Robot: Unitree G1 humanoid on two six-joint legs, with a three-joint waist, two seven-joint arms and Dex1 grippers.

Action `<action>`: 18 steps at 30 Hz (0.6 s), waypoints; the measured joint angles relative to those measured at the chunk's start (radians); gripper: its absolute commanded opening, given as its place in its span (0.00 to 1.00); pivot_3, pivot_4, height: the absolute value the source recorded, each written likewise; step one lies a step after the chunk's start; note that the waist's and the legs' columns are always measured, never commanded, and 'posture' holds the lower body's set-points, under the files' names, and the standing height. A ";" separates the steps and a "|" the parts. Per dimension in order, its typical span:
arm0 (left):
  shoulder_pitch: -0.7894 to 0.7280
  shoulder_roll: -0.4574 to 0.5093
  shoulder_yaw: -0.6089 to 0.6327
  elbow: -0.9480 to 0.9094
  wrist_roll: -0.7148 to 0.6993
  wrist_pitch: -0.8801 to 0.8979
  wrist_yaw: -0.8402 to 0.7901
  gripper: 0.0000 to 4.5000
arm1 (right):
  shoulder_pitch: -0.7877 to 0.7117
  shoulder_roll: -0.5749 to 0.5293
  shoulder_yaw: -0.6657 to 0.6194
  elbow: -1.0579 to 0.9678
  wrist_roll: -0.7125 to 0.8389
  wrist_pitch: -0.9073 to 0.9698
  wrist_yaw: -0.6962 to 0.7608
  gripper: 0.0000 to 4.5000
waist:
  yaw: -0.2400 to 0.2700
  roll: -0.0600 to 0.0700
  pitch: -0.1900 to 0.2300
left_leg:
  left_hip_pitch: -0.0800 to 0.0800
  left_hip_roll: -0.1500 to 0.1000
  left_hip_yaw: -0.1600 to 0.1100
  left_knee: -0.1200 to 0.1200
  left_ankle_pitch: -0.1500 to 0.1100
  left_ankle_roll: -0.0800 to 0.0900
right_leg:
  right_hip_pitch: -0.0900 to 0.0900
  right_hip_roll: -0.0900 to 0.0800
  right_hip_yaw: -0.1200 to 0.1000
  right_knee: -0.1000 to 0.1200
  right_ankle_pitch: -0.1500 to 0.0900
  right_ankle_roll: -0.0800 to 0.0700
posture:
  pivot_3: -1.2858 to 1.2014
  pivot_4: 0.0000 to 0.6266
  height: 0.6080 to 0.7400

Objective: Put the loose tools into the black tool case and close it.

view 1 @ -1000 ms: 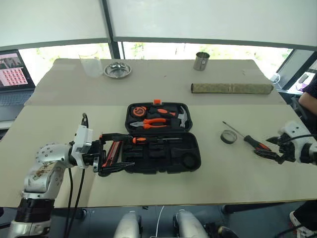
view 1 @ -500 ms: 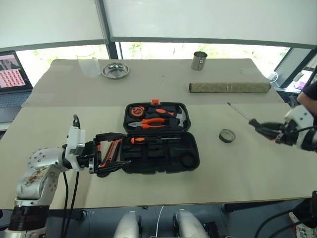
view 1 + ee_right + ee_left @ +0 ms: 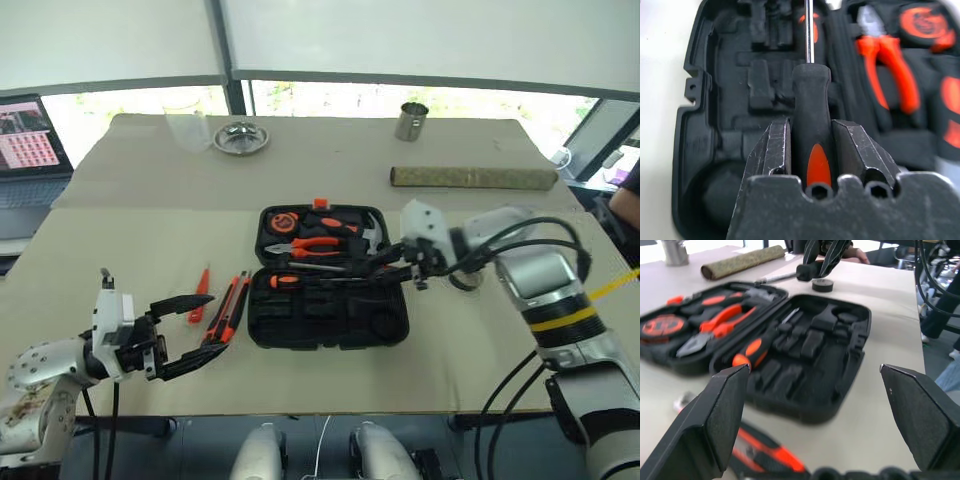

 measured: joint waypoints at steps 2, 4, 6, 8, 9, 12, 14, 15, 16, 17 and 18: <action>0.000 -0.004 -0.001 -0.007 0.000 0.000 0.012 1.00 | 0.001 0.009 0.041 0.010 -0.039 0.000 -0.008 0.21 | 0.003 0.000 0.000 | -0.001 -0.001 0.001 0.000 0.000 0.000 | -0.001 0.000 0.000 0.000 0.000 0.000 | 0.52 0.24 1.00; 0.000 -0.008 -0.005 -0.020 0.000 0.001 0.025 1.00 | 0.002 0.012 0.052 0.013 -0.053 0.002 -0.016 0.21 | 0.002 0.000 0.000 | -0.001 -0.001 0.002 0.000 0.000 0.000 | -0.001 0.001 0.000 0.000 0.000 0.000 | 0.52 0.24 1.00; 0.000 -0.010 -0.011 -0.033 0.000 0.001 0.033 1.00 | 0.002 0.017 0.056 0.012 -0.065 0.004 -0.022 0.21 | -0.002 0.000 0.000 | -0.001 0.000 0.002 0.000 0.000 0.000 | -0.001 0.002 0.000 0.000 0.001 -0.001 | 0.52 0.24 1.00; -0.001 -0.010 -0.018 -0.040 0.000 0.001 0.038 1.00 | 0.003 0.019 0.065 0.012 -0.079 0.004 -0.024 0.21 | -0.007 0.000 0.000 | -0.001 0.000 0.002 0.000 0.000 0.000 | -0.002 0.003 0.000 0.000 0.001 -0.001 | 0.52 0.24 1.00; -0.002 -0.010 -0.019 -0.040 0.000 0.001 0.040 1.00 | 0.003 0.022 0.070 0.013 -0.084 0.004 -0.027 0.21 | -0.010 0.000 0.000 | -0.001 0.001 0.002 -0.001 0.000 0.000 | -0.001 0.004 0.000 0.000 0.001 -0.001 | 0.52 0.24 1.00; -0.013 -0.010 -0.022 -0.039 0.000 0.001 0.042 1.00 | 0.002 0.042 0.073 0.024 -0.096 0.003 -0.041 0.21 | -0.014 0.000 0.000 | 0.000 0.001 0.002 0.000 0.000 0.000 | -0.001 0.004 0.000 0.000 0.001 -0.001 | 0.52 0.24 1.00; -0.021 -0.010 -0.023 -0.039 0.000 0.001 0.042 1.00 | 0.002 0.044 0.073 0.031 -0.096 -0.004 -0.040 0.21 | -0.015 0.000 0.000 | 0.000 0.001 0.002 0.000 0.000 0.000 | -0.001 0.004 0.000 0.000 0.001 -0.001 | 0.52 0.24 1.00; -0.022 -0.010 -0.023 -0.039 0.000 0.001 0.042 1.00 | 0.001 0.045 0.073 0.035 -0.097 -0.010 -0.039 0.21 | -0.015 0.000 0.000 | 0.001 0.001 0.002 0.000 0.000 0.000 | 0.000 0.004 0.000 0.000 0.001 -0.001 | 0.52 0.24 1.00; -0.022 -0.010 -0.023 -0.039 0.000 0.001 0.042 1.00 | 0.001 0.047 0.073 0.039 -0.098 -0.016 -0.040 0.32 | -0.015 0.000 0.000 | 0.001 0.001 0.002 0.000 0.000 0.000 | 0.000 0.004 0.000 0.000 0.001 -0.001 | 0.52 0.24 1.00; -0.022 -0.010 -0.023 -0.039 0.000 0.001 0.041 1.00 | 0.000 0.050 0.073 0.041 -0.103 -0.021 -0.041 0.43 | -0.015 0.000 0.000 | 0.001 0.001 0.002 0.000 0.000 0.000 | 0.000 0.004 0.000 0.000 0.001 -0.002 | 0.52 0.24 1.00; -0.022 -0.010 -0.023 -0.038 0.000 0.001 0.041 1.00 | -0.002 0.054 0.073 0.044 -0.107 -0.026 -0.043 0.50 | -0.015 0.000 0.000 | 0.001 0.001 0.002 0.000 0.000 0.000 | 0.000 0.004 0.000 0.001 0.001 -0.002 | 0.52 0.24 1.00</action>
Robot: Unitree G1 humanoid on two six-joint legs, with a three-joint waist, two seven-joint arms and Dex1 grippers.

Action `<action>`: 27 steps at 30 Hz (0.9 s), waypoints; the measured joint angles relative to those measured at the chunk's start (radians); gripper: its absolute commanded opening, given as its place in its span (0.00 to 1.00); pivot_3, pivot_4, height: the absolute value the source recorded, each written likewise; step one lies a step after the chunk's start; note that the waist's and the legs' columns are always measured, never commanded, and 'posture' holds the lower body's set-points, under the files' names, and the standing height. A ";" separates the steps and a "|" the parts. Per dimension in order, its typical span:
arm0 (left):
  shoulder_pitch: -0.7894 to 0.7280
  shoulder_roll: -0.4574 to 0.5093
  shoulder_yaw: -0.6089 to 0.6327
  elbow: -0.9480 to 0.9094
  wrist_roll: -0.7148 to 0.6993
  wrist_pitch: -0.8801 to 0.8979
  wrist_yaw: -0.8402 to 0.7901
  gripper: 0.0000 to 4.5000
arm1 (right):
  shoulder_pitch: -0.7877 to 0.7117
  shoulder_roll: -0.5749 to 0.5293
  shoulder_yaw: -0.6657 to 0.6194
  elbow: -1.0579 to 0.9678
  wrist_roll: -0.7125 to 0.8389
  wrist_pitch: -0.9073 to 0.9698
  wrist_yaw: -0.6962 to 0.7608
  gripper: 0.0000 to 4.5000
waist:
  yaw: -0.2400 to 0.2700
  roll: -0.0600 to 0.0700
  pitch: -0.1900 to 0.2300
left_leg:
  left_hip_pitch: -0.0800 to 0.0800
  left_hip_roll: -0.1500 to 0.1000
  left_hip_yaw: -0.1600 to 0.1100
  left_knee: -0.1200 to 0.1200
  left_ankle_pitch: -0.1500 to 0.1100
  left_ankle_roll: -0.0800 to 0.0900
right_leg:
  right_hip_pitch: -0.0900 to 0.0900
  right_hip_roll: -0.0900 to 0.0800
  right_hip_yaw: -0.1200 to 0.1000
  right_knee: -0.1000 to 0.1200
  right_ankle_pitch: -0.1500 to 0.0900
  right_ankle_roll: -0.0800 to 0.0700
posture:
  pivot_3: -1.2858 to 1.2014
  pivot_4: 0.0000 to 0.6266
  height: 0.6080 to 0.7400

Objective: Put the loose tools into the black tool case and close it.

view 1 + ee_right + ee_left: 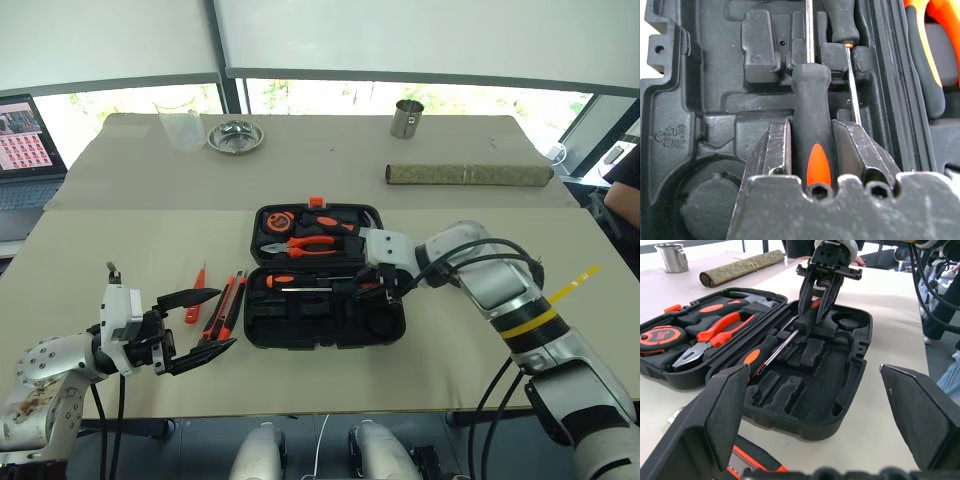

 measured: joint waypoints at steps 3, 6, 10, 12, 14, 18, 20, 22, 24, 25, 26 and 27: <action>-0.001 0.000 0.000 0.000 0.000 0.000 0.000 1.00 | -0.009 0.002 -0.001 0.009 -0.004 -0.037 0.007 0.71 | 0.000 0.000 0.000 | 0.000 0.000 0.000 0.000 0.000 0.000 | 0.000 0.000 0.000 0.000 0.000 0.000 | 0.52 0.24 1.00; 0.000 0.002 0.000 0.000 0.001 0.000 0.001 1.00 | -0.018 -0.005 -0.024 0.023 0.022 -0.068 0.038 0.71 | 0.000 0.000 0.000 | -0.001 0.000 0.000 0.000 0.000 0.000 | -0.001 0.000 0.000 0.000 0.000 0.000 | 0.52 0.24 1.00; 0.006 0.002 0.000 0.000 0.001 0.000 0.003 1.00 | -0.057 0.009 -0.127 0.031 0.114 -0.071 0.052 0.66 | 0.000 0.000 0.000 | 0.000 0.000 0.000 0.000 0.000 0.000 | 0.000 0.000 0.000 0.000 0.000 0.000 | 0.52 0.24 1.00; 0.006 0.002 0.000 0.000 0.002 0.000 0.007 1.00 | -0.053 0.035 -0.158 0.024 0.153 -0.050 0.047 0.56 | 0.000 0.000 0.000 | 0.000 0.001 0.000 0.000 0.000 0.000 | 0.000 0.000 0.000 0.000 0.000 0.000 | 0.52 0.24 1.00; 0.006 0.002 0.000 0.000 0.006 0.000 0.009 1.00 | -0.024 0.067 -0.162 0.022 0.168 -0.040 0.032 0.42 | -0.001 0.000 0.000 | 0.000 0.001 0.000 -0.001 0.000 0.000 | 0.000 0.000 0.000 0.000 0.000 0.000 | 0.52 0.24 1.00; 0.006 0.002 0.000 0.000 0.014 -0.001 0.017 1.00 | 0.054 0.153 -0.137 0.055 0.169 -0.040 -0.029 0.11 | -0.001 0.000 0.000 | 0.000 0.000 0.000 0.000 0.000 0.000 | -0.001 0.000 0.000 0.001 0.000 0.000 | 0.52 0.24 1.00; 0.006 0.002 0.000 0.000 0.018 -0.001 0.018 1.00 | 0.060 0.162 -0.134 0.084 0.152 -0.063 -0.048 0.01 | -0.001 0.000 0.000 | 0.000 0.000 0.001 0.000 0.000 0.000 | -0.001 0.000 0.000 0.001 0.000 0.000 | 0.52 0.24 1.00; 0.011 0.002 0.000 0.000 0.022 0.000 0.018 1.00 | 0.059 0.162 -0.132 0.110 0.134 -0.093 -0.064 0.01 | 0.001 0.000 0.000 | 0.000 0.000 0.001 0.000 0.000 0.000 | 0.000 0.000 0.000 0.001 0.000 0.000 | 0.52 0.24 1.00; 0.016 0.003 0.000 0.000 0.030 0.000 0.018 1.00 | 0.059 0.163 -0.123 0.146 0.109 -0.123 -0.071 0.01 | 0.000 0.000 0.000 | 0.000 0.000 0.001 0.000 0.000 0.000 | 0.000 0.000 0.000 0.002 0.000 0.000 | 0.52 0.24 1.00; 0.017 0.005 0.000 0.000 0.032 0.000 0.018 1.00 | 0.060 0.166 -0.117 0.166 0.103 -0.138 -0.073 0.01 | -0.001 0.000 0.000 | 0.001 0.000 0.001 0.000 0.000 0.000 | -0.001 0.000 0.000 0.002 0.000 0.000 | 0.52 0.24 1.00; 0.018 0.006 0.000 0.000 0.033 0.000 0.018 1.00 | 0.060 0.168 -0.114 0.174 0.100 -0.154 -0.073 0.01 | -0.002 0.000 0.000 | 0.001 0.000 0.001 0.000 0.000 0.000 | -0.001 0.000 0.001 0.002 0.000 0.000 | 0.52 0.24 1.00; 0.019 0.006 0.000 0.000 0.034 0.000 0.018 1.00 | 0.059 0.168 -0.108 0.181 0.094 -0.178 -0.073 0.01 | -0.002 0.000 0.000 | 0.002 0.000 0.001 0.000 0.000 0.000 | 0.000 0.000 0.001 0.003 0.000 0.000 | 0.52 0.24 1.00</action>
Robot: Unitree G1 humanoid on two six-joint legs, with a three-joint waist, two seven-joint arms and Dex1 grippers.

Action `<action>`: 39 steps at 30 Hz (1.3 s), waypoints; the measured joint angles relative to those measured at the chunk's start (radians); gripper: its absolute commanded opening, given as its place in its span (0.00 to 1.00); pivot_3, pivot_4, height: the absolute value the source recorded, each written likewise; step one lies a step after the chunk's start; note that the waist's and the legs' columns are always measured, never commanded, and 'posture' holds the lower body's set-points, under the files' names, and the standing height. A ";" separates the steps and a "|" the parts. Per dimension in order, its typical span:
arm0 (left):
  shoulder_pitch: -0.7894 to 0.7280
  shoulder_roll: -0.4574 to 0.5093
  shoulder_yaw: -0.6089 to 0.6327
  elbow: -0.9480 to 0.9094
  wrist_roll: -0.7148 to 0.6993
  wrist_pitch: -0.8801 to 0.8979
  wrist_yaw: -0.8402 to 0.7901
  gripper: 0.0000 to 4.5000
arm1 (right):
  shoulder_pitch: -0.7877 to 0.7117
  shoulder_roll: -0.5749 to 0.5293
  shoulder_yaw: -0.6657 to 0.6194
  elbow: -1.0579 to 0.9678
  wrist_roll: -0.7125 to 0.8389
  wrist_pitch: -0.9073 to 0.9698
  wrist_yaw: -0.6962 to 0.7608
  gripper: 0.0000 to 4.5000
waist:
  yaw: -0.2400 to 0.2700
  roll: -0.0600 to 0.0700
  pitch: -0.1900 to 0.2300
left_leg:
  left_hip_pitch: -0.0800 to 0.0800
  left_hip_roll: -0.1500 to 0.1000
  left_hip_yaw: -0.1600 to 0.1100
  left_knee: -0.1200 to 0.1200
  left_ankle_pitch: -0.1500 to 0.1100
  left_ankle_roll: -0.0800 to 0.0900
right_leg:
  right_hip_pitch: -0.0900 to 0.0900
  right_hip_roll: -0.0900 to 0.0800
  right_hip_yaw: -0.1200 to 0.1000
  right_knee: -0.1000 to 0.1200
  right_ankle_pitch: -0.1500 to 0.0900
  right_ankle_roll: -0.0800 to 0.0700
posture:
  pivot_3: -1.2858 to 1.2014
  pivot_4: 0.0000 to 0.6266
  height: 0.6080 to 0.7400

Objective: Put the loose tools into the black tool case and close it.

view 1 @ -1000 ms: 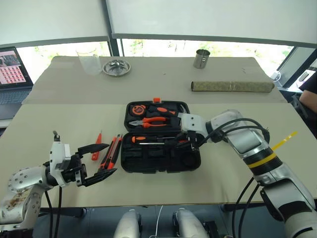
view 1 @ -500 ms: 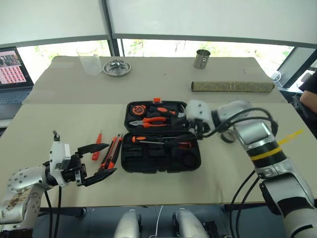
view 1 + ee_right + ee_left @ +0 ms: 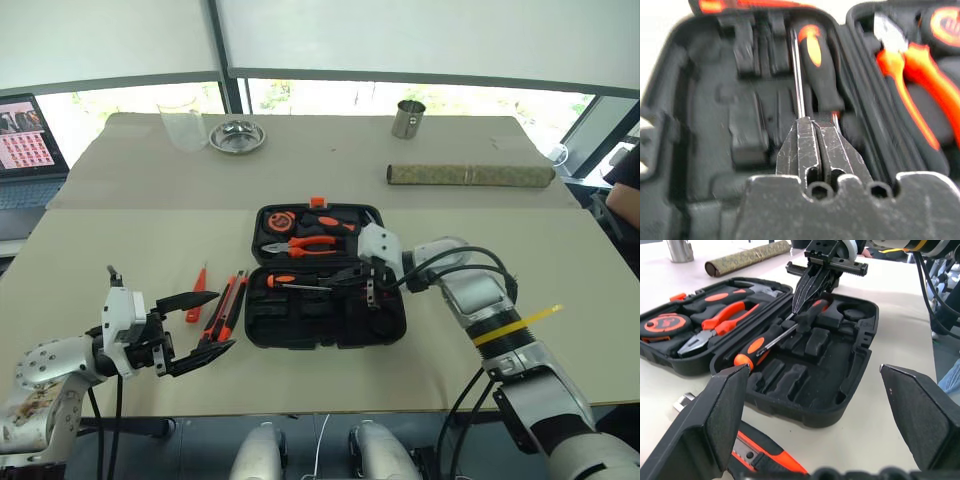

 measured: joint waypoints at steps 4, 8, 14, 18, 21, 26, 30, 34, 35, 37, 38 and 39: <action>0.015 0.000 0.001 -0.001 0.002 0.000 0.000 1.00 | -0.002 0.001 0.011 0.023 -0.018 -0.056 0.000 0.01 | -0.001 0.000 0.000 | 0.002 0.000 0.000 0.000 0.000 0.000 | 0.001 0.000 0.000 0.002 0.000 0.000 | 0.52 0.24 1.00; 0.027 0.001 0.004 -0.001 0.005 0.000 0.011 1.00 | -0.005 0.017 0.018 0.053 -0.034 -0.083 -0.011 0.01 | -0.002 -0.003 -0.002 | 0.007 0.000 0.001 0.000 0.000 -0.001 | 0.004 0.000 0.000 0.004 -0.001 -0.001 | 0.52 0.24 1.00; 0.076 0.001 0.036 0.001 0.014 -0.001 0.040 1.00 | -0.006 0.049 0.012 0.076 -0.041 -0.121 -0.034 0.01 | -0.018 -0.005 -0.003 | 0.015 0.002 0.001 -0.002 0.001 -0.001 | 0.011 0.001 0.000 0.005 -0.002 -0.004 | 0.52 0.24 1.00; 0.150 0.001 0.138 0.050 0.019 -0.024 0.063 1.00 | 0.043 0.044 -0.062 0.001 0.055 -0.129 -0.009 0.01 | -0.023 -0.005 -0.002 | 0.012 0.002 0.000 -0.003 0.001 -0.001 | 0.008 0.001 0.000 0.004 -0.002 -0.005 | 0.52 0.24 1.00; 0.208 -0.003 0.229 0.098 0.017 -0.034 0.086 1.00 | 0.085 0.000 -0.162 -0.099 0.167 -0.130 0.031 0.25 | -0.022 -0.005 -0.002 | 0.005 0.002 -0.001 -0.002 0.001 -0.001 | 0.000 -0.001 0.000 0.005 -0.002 -0.004 | 0.52 0.24 1.00; 0.319 -0.026 0.373 0.196 0.019 -0.055 0.124 1.00 | 0.254 -0.078 -0.336 -0.204 0.319 -0.162 0.077 0.62 | -0.016 -0.007 -0.003 | 0.004 0.002 0.000 -0.003 0.000 -0.001 | 0.001 -0.002 -0.001 0.003 -0.003 -0.004 | 0.52 0.24 1.00; 0.394 -0.066 0.430 0.207 0.017 -0.110 0.105 1.00 | 0.447 -0.155 -0.424 -0.261 0.363 -0.181 0.103 0.95 | -0.007 -0.008 -0.003 | 0.005 0.001 0.001 -0.003 0.000 -0.001 | 0.002 -0.002 -0.001 0.002 -0.003 -0.003 | 0.52 0.24 1.00; 0.371 -0.070 0.401 0.129 -0.001 -0.106 0.086 1.00 | 0.492 -0.177 -0.426 -0.283 0.365 -0.187 0.111 0.90 | -0.004 -0.007 -0.002 | 0.007 0.002 0.003 -0.002 0.002 -0.002 | 0.002 0.000 0.001 0.004 -0.003 -0.004 | 0.52 0.24 1.00; 0.347 -0.067 0.377 0.093 -0.008 -0.099 0.085 1.00 | 0.476 -0.172 -0.416 -0.294 0.365 -0.187 0.111 0.84 | -0.004 -0.007 -0.002 | 0.007 0.002 0.003 -0.002 0.004 -0.003 | 0.002 0.000 0.001 0.004 -0.003 -0.004 | 0.52 0.24 1.00; 0.309 -0.059 0.334 0.041 -0.031 -0.078 0.086 0.94 | 0.433 -0.167 -0.387 -0.312 0.363 -0.185 0.107 0.67 | -0.005 -0.008 -0.003 | 0.008 0.002 0.003 -0.002 0.004 -0.003 | 0.003 0.001 0.001 0.005 -0.003 -0.004 | 0.52 0.24 1.00; 0.300 -0.056 0.319 0.031 -0.035 -0.073 0.085 0.88 | 0.423 -0.165 -0.380 -0.315 0.361 -0.184 0.104 0.62 | -0.006 -0.008 -0.003 | 0.008 0.002 0.003 -0.002 0.004 -0.003 | 0.003 0.001 0.002 0.006 -0.002 -0.005 | 0.52 0.24 1.00; 0.283 -0.054 0.306 0.020 -0.037 -0.062 0.087 0.88 | 0.404 -0.164 -0.360 -0.313 0.344 -0.179 0.096 0.58 | -0.009 -0.008 -0.003 | 0.008 0.002 0.003 -0.002 0.004 -0.003 | 0.002 0.002 0.002 0.006 -0.002 -0.005 | 0.52 0.24 1.00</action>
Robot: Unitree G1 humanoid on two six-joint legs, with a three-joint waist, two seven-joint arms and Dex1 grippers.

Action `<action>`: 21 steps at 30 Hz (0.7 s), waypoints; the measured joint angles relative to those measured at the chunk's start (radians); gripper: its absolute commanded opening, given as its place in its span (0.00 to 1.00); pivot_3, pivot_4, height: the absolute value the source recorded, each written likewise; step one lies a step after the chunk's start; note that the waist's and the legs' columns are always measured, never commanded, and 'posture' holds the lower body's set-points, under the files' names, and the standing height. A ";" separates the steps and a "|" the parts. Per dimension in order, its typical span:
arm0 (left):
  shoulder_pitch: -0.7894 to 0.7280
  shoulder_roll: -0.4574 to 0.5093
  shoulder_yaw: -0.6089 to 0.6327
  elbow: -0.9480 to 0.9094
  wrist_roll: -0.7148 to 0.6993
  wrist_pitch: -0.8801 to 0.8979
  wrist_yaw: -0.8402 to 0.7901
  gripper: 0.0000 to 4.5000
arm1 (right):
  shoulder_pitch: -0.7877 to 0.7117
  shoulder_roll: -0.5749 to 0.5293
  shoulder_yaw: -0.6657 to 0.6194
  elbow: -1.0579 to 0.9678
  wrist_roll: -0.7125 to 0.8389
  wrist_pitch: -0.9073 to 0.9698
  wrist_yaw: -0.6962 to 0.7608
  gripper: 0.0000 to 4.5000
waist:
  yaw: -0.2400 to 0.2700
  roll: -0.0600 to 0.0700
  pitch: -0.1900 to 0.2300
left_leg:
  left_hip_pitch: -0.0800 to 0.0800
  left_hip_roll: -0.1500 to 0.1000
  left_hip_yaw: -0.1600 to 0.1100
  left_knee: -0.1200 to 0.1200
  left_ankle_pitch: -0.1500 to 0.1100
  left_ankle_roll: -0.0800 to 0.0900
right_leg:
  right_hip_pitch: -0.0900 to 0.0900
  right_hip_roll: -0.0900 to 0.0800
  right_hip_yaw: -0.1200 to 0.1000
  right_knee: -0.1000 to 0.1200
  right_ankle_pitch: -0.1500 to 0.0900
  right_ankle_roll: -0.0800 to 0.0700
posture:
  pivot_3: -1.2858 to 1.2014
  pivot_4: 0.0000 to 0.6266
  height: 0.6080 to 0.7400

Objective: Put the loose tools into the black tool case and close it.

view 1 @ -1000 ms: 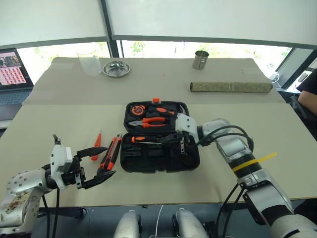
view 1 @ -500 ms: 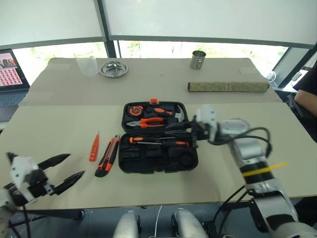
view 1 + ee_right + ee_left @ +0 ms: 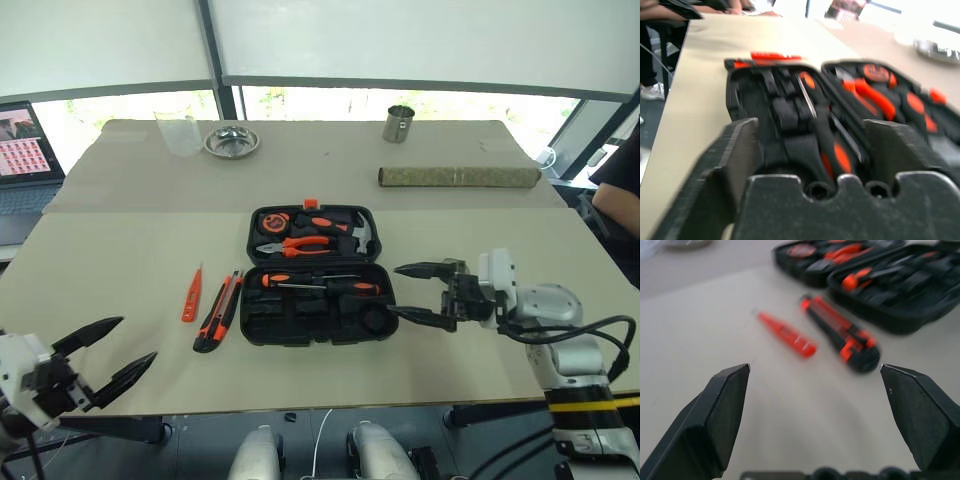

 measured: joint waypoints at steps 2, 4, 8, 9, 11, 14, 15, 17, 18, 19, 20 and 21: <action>-0.038 0.012 -0.052 -0.024 0.000 0.012 0.003 0.88 | -0.059 0.008 0.075 0.010 -0.063 0.018 -0.017 0.42 | -0.004 0.000 0.000 | -0.001 0.000 0.000 0.000 0.000 0.000 | -0.001 0.000 0.000 0.001 0.000 0.000 | 0.52 0.24 1.00; -0.065 0.027 -0.096 -0.045 0.003 0.026 0.001 0.88 | -0.123 0.027 0.141 0.039 -0.119 0.040 -0.031 0.27 | -0.007 0.000 0.000 | -0.002 -0.001 0.000 0.000 0.000 0.000 | -0.001 0.000 0.000 0.001 0.000 0.000 | 0.52 0.24 1.00; -0.128 0.047 -0.184 -0.075 0.019 0.041 0.001 0.88 | -0.244 0.095 0.241 0.145 -0.220 0.048 -0.073 0.00 | -0.009 0.000 0.000 | -0.002 -0.001 -0.001 0.000 0.000 0.000 | -0.002 0.000 0.000 0.001 0.000 0.000 | 0.52 0.24 1.00; -0.142 0.048 -0.200 -0.076 0.024 0.044 0.003 0.88 | -0.270 0.112 0.260 0.179 -0.246 0.040 -0.087 0.00 | -0.010 0.000 0.000 | -0.002 -0.001 -0.001 0.000 0.000 0.000 | -0.002 0.000 0.000 0.001 0.000 0.000 | 0.52 0.24 1.00; -0.160 0.051 -0.225 -0.082 0.033 0.048 0.011 0.88 | -0.305 0.139 0.287 0.236 -0.281 0.027 -0.104 0.00 | -0.010 0.000 0.000 | -0.002 -0.001 -0.002 0.000 0.000 0.000 | -0.002 0.000 0.000 0.001 0.000 0.000 | 0.52 0.24 1.00; -0.173 0.052 -0.240 -0.099 0.036 0.067 0.019 0.88 | -0.336 0.171 0.316 0.306 -0.321 0.004 -0.114 0.00 | -0.011 0.000 0.000 | -0.003 -0.001 -0.002 -0.001 0.000 0.000 | -0.002 -0.001 0.000 0.001 0.000 0.000 | 0.52 0.24 1.00; -0.173 0.052 -0.242 -0.102 0.036 0.070 0.021 0.88 | -0.339 0.177 0.322 0.318 -0.331 -0.002 -0.116 0.00 | -0.011 0.000 0.000 | -0.003 -0.001 -0.002 -0.001 0.000 0.000 | -0.002 -0.001 0.000 0.001 0.000 0.000 | 0.52 0.24 1.00; -0.172 0.052 -0.244 -0.110 0.036 0.076 0.027 0.88 | -0.342 0.188 0.331 0.349 -0.345 -0.018 -0.118 0.00 | -0.012 0.000 0.000 | -0.003 -0.001 -0.002 -0.001 0.000 0.000 | -0.002 -0.001 -0.001 0.002 0.000 0.000 | 0.52 0.24 1.00; -0.171 0.052 -0.244 -0.112 0.036 0.080 0.029 0.88 | -0.344 0.193 0.331 0.357 -0.349 -0.028 -0.121 0.00 | -0.012 0.000 0.000 | -0.003 -0.001 -0.002 -0.001 0.000 0.000 | -0.002 -0.001 -0.001 0.002 0.000 0.000 | 0.52 0.24 1.00; -0.170 0.052 -0.244 -0.114 0.036 0.083 0.030 0.88 | -0.352 0.200 0.333 0.368 -0.356 -0.031 -0.127 0.00 | -0.014 0.000 0.000 | -0.003 -0.001 -0.002 -0.001 0.000 0.000 | -0.002 -0.001 -0.001 0.002 0.000 0.000 | 0.52 0.24 1.00; -0.170 0.052 -0.245 -0.116 0.036 0.083 0.031 0.88 | -0.360 0.204 0.334 0.377 -0.366 -0.033 -0.128 0.00 | -0.015 0.000 0.000 | -0.002 -0.001 -0.002 -0.001 0.000 0.000 | -0.002 -0.001 -0.001 0.002 0.000 0.000 | 0.52 0.24 1.00; -0.169 0.052 -0.245 -0.117 0.037 0.083 0.031 0.88 | -0.366 0.206 0.336 0.382 -0.371 -0.033 -0.129 0.00 | -0.016 0.000 0.000 | -0.002 -0.001 -0.002 0.000 0.000 0.000 | -0.002 -0.001 -0.001 0.003 0.000 0.000 | 0.52 0.24 1.00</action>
